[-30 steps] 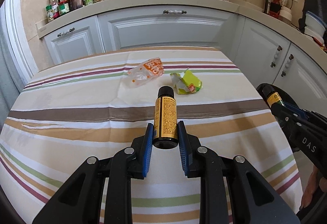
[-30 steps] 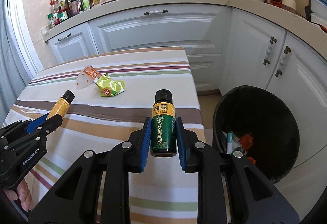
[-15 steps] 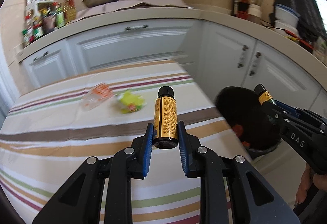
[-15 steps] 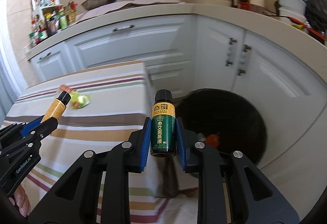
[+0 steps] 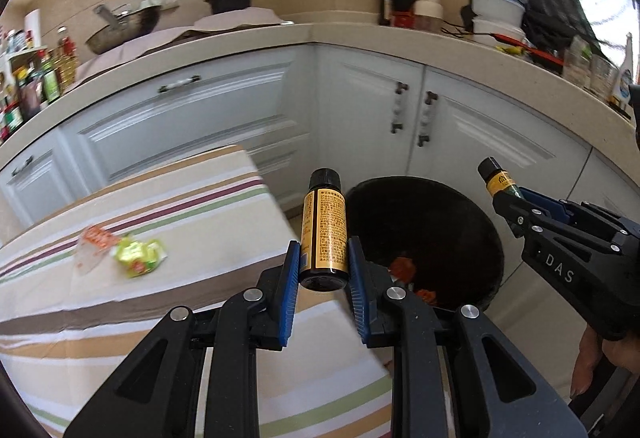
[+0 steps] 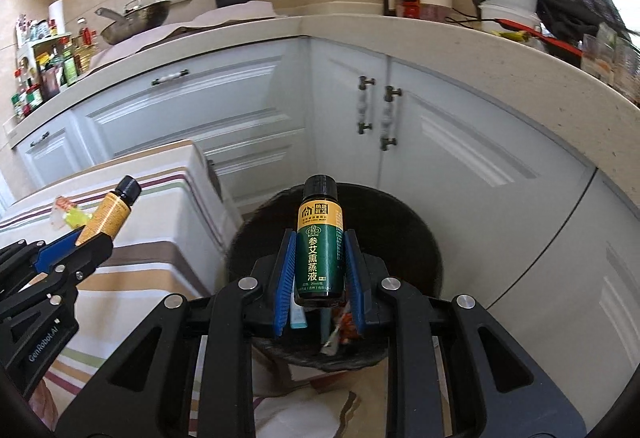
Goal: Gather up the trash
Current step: 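Carry the green spray can and brown bottle over the black bin, then open both grippers to drop the green can and brown bottle into the bin, then move both open grippers from the bin back over the table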
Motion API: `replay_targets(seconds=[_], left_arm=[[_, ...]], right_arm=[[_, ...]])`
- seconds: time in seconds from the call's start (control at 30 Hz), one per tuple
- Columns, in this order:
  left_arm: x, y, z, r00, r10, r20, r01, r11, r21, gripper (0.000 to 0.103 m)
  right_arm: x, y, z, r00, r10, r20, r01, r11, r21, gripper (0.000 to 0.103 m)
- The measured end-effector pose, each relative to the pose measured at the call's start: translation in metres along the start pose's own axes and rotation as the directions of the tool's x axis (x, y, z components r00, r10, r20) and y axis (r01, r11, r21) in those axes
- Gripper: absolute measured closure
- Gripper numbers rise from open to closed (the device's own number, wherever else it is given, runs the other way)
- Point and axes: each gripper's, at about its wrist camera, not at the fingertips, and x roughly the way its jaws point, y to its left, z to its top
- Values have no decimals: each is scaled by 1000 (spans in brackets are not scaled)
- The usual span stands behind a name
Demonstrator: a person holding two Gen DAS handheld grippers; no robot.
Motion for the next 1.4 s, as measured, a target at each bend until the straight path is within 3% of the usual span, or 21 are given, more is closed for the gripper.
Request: replay_targets(seconds=[0.67,0.73,1.03,1.4], left_arm=[[62,-48,33,999,-35,0,35,999,35,78],[72,-51,35,1000,-21,-7,22,999,32,71],[83,-48,34,999,-17,-34,16,1000,-17,54],[61,-34,33,1000,12,-11,-12,999,-32,40]], right_arm=[[34,-51,16,997,-68,22,67,996,62,77],[42,-57,17,997,-80,13,79,994,75,64],[47,-68,11,995,-98,-1,98,989,113,63],[36,-51,8,998,-69,6,68,992,104,57]])
